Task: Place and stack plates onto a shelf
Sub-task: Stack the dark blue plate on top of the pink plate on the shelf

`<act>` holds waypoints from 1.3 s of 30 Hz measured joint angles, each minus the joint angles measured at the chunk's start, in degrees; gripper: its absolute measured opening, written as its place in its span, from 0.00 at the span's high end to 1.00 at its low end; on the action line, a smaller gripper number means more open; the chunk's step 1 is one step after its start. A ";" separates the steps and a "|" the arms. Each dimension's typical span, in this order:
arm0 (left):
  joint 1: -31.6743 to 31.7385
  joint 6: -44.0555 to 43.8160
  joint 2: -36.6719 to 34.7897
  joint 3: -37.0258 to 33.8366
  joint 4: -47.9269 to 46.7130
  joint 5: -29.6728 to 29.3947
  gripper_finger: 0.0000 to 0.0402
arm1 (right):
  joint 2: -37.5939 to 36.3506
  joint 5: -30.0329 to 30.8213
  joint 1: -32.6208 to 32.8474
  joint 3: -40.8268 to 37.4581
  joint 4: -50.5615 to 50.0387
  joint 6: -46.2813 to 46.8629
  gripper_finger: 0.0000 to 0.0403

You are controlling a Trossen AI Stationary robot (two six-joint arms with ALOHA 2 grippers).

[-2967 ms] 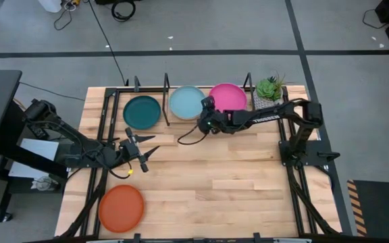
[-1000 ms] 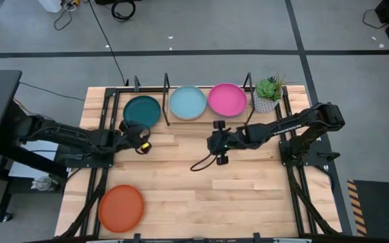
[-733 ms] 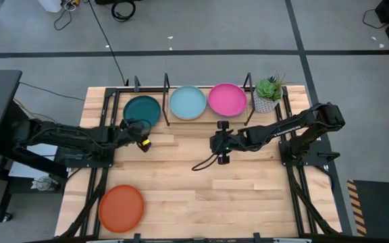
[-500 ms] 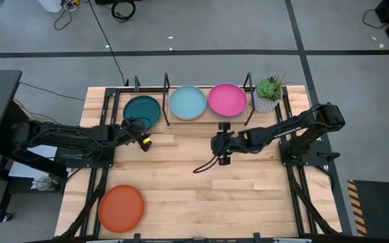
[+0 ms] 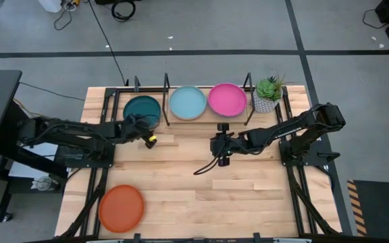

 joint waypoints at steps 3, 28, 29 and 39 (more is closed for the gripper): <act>1.49 3.11 5.14 2.61 -2.63 -0.58 0.49 | 0.00 -0.06 0.00 0.00 -0.36 0.11 0.63; 5.94 6.41 11.55 7.29 -18.22 3.25 0.96 | 0.00 -0.16 0.87 0.00 -1.74 0.50 0.63; 5.23 5.60 10.37 8.57 -19.69 3.01 0.96 | 0.00 -0.11 0.87 0.00 -2.12 0.53 0.63; -6.78 8.44 4.53 19.47 -22.24 -16.42 0.96 | 0.00 2.61 1.72 0.02 -3.28 0.64 0.63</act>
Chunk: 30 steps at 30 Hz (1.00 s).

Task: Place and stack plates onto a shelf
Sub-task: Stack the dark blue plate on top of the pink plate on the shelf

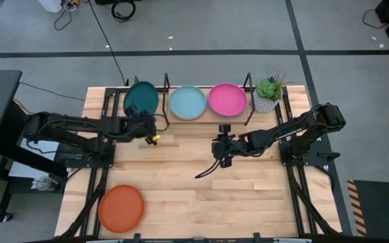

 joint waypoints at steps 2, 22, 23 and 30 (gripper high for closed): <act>-2.54 5.17 0.51 0.67 4.06 -4.58 0.96 | -0.02 0.56 0.33 0.00 -0.09 0.02 0.63; -9.16 51.92 3.90 0.74 37.43 20.32 0.96 | -13.34 28.90 17.01 0.03 -9.17 -6.94 0.63; -8.69 51.88 4.17 0.71 37.05 22.39 0.96 | -13.34 28.93 17.75 0.04 -8.97 -9.90 0.63; -6.03 50.96 11.60 2.48 36.42 33.24 0.96 | -9.81 31.85 19.56 0.02 -3.63 -20.52 0.60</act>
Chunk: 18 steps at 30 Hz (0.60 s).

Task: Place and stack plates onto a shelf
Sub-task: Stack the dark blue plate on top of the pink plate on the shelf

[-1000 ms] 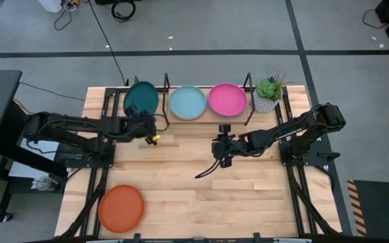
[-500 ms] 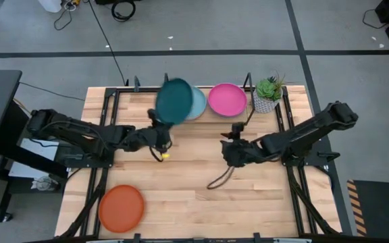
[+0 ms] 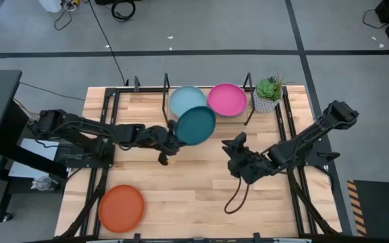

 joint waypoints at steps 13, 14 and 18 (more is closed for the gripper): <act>-0.26 -1.01 10.51 12.20 -9.77 2.25 0.96 | 5.79 2.03 -2.35 0.10 13.50 -17.17 0.32; -0.24 -0.64 10.63 12.54 -9.17 2.22 0.96 | 5.99 1.27 -2.72 -0.03 12.52 -16.68 0.32; -0.44 0.88 10.16 12.59 -8.54 2.18 0.96 | 7.43 0.13 -4.31 -0.06 9.85 -15.73 0.35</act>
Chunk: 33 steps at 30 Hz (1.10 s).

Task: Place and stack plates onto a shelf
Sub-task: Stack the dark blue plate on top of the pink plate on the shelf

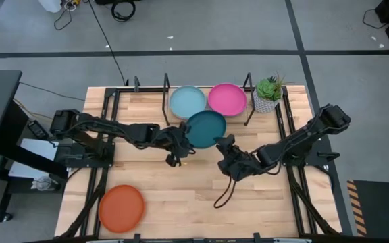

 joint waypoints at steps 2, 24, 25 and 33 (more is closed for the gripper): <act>-0.06 0.16 0.00 0.02 0.13 0.08 0.96 | 0.73 -0.02 -0.67 0.06 0.19 0.01 0.38; -0.70 -3.42 -0.09 0.13 6.32 -8.55 0.70 | 0.39 2.46 -3.36 0.00 -2.58 4.83 0.74; -0.70 -3.42 -0.09 0.13 6.67 -8.98 0.66 | 0.38 2.43 -3.36 0.05 -3.35 6.11 0.74; -4.40 -3.87 -2.02 0.12 6.02 -30.88 0.46 | 0.33 0.88 -4.71 0.08 -12.55 16.07 0.74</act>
